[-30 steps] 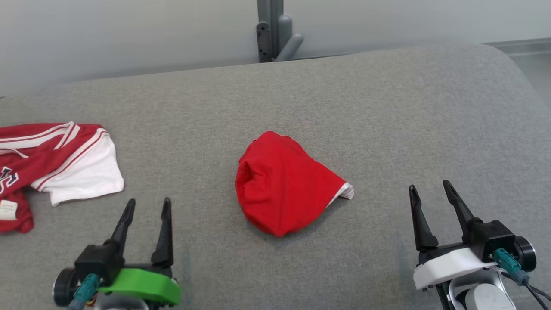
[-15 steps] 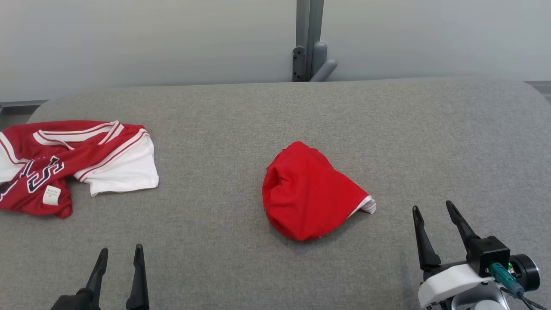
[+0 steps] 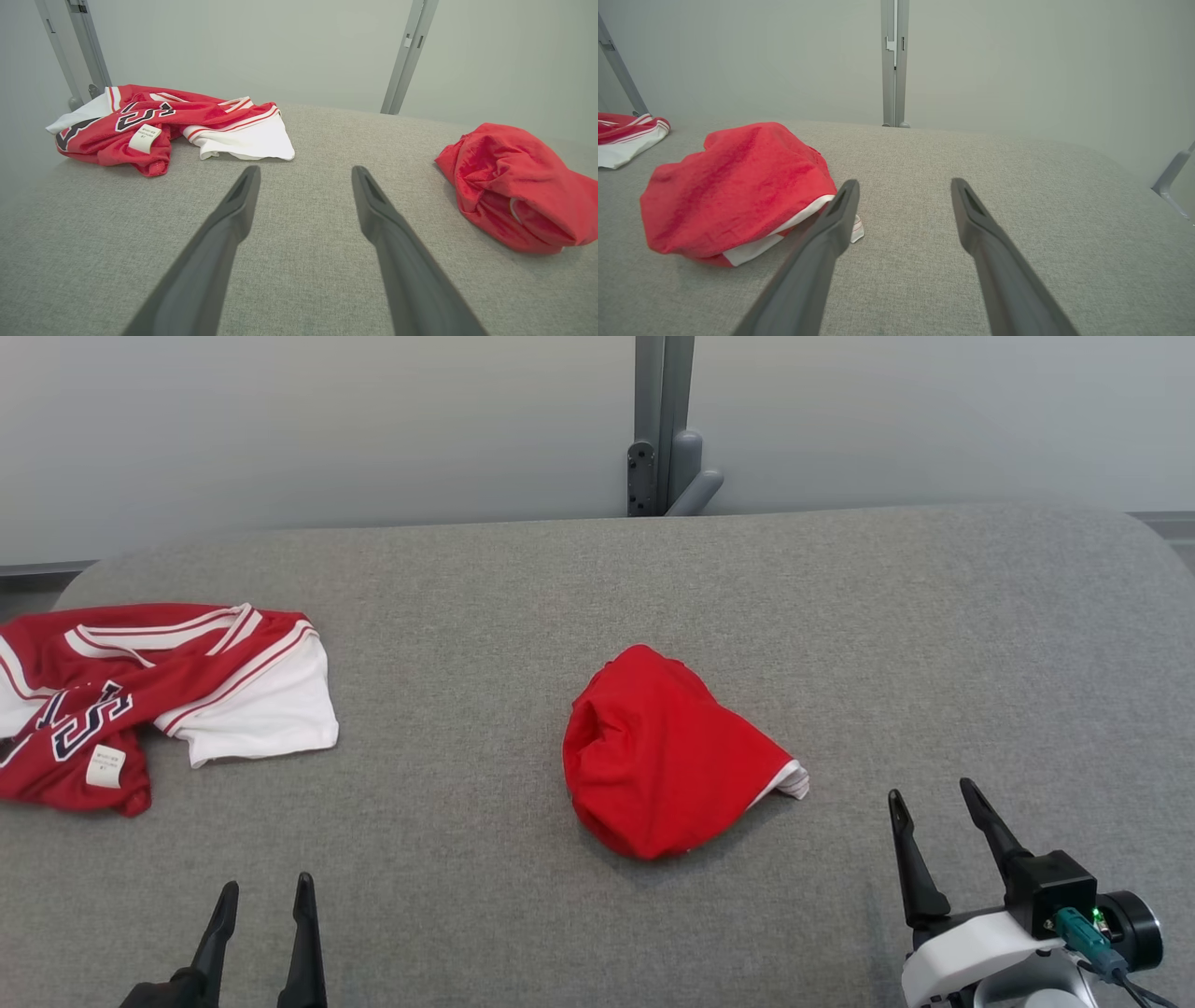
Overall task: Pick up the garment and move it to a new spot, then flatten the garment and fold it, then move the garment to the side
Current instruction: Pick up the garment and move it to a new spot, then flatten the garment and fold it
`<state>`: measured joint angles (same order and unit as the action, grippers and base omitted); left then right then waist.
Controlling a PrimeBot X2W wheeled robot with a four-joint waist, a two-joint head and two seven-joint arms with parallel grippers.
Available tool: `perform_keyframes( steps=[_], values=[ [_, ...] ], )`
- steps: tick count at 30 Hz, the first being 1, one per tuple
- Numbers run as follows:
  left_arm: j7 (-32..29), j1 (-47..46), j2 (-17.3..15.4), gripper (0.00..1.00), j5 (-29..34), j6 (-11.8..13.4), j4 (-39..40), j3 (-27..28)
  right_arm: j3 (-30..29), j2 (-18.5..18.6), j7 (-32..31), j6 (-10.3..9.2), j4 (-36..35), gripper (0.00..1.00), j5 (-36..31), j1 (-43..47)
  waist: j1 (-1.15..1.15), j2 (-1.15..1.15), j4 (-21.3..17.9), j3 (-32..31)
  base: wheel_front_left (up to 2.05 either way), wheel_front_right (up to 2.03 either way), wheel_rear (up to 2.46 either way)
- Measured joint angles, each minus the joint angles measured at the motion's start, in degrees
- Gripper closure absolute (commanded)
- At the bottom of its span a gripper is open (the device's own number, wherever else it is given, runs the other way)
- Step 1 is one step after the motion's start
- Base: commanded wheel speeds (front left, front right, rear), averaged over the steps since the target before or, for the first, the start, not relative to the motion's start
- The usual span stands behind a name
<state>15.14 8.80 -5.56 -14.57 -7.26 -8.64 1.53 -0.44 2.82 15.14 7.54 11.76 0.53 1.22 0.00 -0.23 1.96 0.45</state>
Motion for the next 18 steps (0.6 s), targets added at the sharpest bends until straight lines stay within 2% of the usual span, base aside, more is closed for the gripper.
perform_keyframes(
  steps=[10, 13, 18],
  values=[
    [0.00, -0.20, 0.25, 0.00, -0.87, -0.07, 0.19, -1.81, -0.22, 0.01, 0.00, 0.00, 0.23, 0.00, 0.03, -0.14, 0.00, 0.00, -0.63, -0.20, 0.00, 0.00, 0.00],
    [0.00, -1.00, 0.21, 0.00, -3.38, -0.08, 0.42, -5.61, -0.27, 0.00, 0.00, 0.00, 0.13, 0.00, 0.03, -0.36, 0.00, 0.00, -1.01, -0.20, 0.00, 0.00, 0.00],
    [0.00, -4.31, -2.09, 0.00, -7.75, -0.13, -0.57, -14.02, 0.59, 0.00, 0.00, 0.00, 0.19, 0.00, 0.03, -0.76, 0.00, 0.00, -2.11, 0.10, 0.00, 0.00, 0.00]
  ],
)
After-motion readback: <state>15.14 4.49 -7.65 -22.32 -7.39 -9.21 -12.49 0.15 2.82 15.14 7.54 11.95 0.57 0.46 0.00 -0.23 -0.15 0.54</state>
